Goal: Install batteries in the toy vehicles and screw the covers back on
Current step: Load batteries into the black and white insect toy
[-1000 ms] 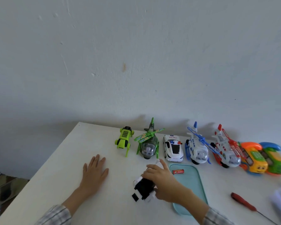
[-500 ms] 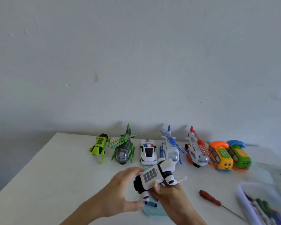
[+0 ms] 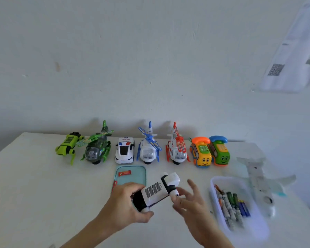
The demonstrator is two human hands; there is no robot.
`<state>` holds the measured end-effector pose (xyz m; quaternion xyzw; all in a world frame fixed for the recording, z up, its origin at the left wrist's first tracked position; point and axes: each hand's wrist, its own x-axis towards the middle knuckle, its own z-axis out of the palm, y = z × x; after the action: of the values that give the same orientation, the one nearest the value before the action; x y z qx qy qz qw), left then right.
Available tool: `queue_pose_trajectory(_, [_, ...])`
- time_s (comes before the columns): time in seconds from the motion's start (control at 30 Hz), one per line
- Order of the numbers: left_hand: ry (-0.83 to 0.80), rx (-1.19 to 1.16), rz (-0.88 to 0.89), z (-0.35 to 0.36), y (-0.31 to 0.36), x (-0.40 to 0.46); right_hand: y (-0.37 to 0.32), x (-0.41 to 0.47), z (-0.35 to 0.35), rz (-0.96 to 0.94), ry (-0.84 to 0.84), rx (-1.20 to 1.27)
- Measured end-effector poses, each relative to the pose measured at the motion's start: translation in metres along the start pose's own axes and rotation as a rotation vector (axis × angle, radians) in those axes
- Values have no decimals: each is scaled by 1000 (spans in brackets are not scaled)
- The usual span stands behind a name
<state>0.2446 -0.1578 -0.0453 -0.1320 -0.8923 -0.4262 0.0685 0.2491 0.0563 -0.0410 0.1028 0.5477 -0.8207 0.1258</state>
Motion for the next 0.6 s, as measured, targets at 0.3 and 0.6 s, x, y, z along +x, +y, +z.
queue_pose_trajectory(0.3, [-203, 94, -153, 52, 33, -3, -16, 2, -61, -910, -205, -1304])
queue_pose_trajectory(0.6, [-334, 259, -152, 88, 37, 4, -5, 24, -85, -675, -500, -1749])
